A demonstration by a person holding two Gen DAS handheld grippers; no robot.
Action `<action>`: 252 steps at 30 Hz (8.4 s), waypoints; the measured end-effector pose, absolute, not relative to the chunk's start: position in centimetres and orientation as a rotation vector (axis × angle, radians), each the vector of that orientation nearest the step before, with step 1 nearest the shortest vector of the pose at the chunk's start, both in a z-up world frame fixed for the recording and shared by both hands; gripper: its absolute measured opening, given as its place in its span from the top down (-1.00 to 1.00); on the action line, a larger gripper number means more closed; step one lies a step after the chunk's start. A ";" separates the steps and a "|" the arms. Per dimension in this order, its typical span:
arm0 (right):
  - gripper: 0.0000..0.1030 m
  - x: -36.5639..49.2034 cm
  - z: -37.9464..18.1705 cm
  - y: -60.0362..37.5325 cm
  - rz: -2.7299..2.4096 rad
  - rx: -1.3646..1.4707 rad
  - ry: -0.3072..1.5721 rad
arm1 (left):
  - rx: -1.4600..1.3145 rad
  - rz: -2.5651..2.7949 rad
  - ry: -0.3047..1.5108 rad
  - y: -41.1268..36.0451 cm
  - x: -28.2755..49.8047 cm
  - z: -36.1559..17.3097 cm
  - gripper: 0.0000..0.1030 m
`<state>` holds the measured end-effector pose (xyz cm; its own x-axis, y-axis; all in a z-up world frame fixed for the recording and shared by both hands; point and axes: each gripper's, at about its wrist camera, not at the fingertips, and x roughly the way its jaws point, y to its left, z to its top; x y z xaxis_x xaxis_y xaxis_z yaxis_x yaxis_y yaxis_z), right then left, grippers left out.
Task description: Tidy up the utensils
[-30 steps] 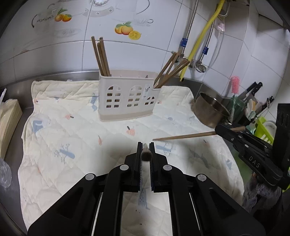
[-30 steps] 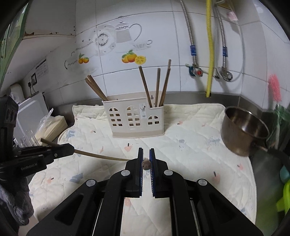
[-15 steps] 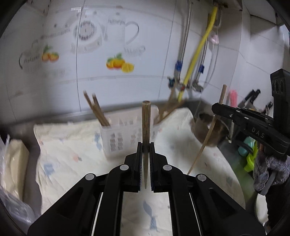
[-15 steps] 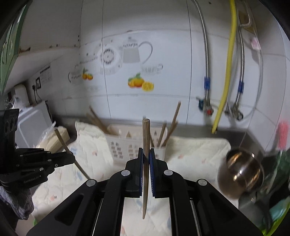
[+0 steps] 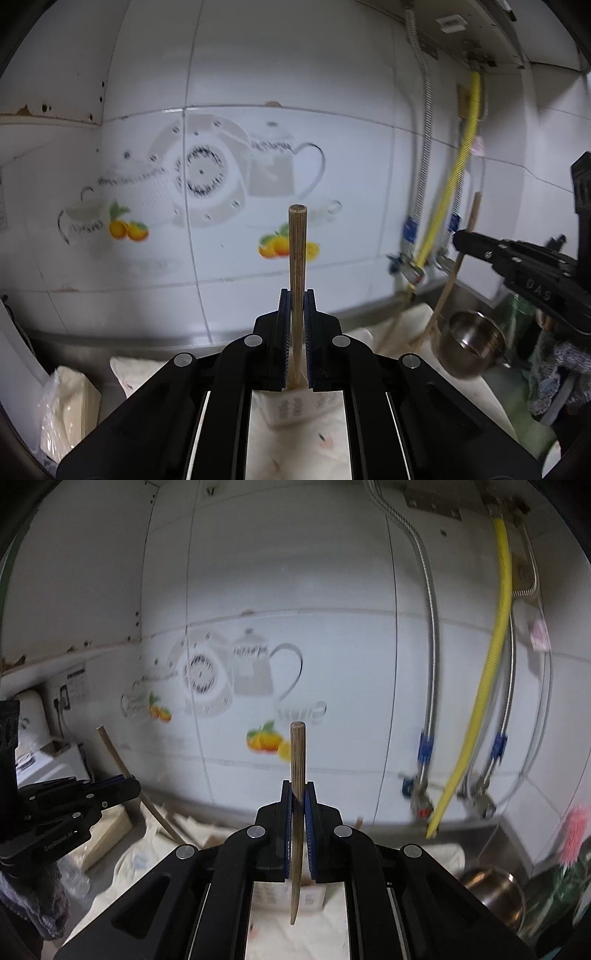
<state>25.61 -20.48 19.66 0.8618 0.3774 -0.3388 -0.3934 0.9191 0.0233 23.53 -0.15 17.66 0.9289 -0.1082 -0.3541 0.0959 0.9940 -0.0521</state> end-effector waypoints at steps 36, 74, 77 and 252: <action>0.86 33.1 11.2 -18.5 0.368 -0.031 0.450 | -0.064 -0.088 0.501 1.2 27.4 10.2 0.88; -0.71 13.9 8.7 -18.4 0.315 -0.104 0.368 | -0.100 0.003 0.417 2.5 10.7 8.6 -0.90; -0.74 12.5 8.0 -18.1 0.302 -0.108 0.385 | -0.100 0.006 0.411 2.7 9.3 8.3 -0.90; -0.86 4.4 5.3 -19.9 0.249 -0.050 0.430 | -0.038 0.032 0.388 0.0 0.8 5.6 -0.90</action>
<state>4.37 -19.91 5.30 0.8792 0.2284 -0.4183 -0.2495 0.9684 0.0043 0.79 -0.03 5.56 0.9252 0.0240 -0.3788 -0.0387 0.9988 -0.0313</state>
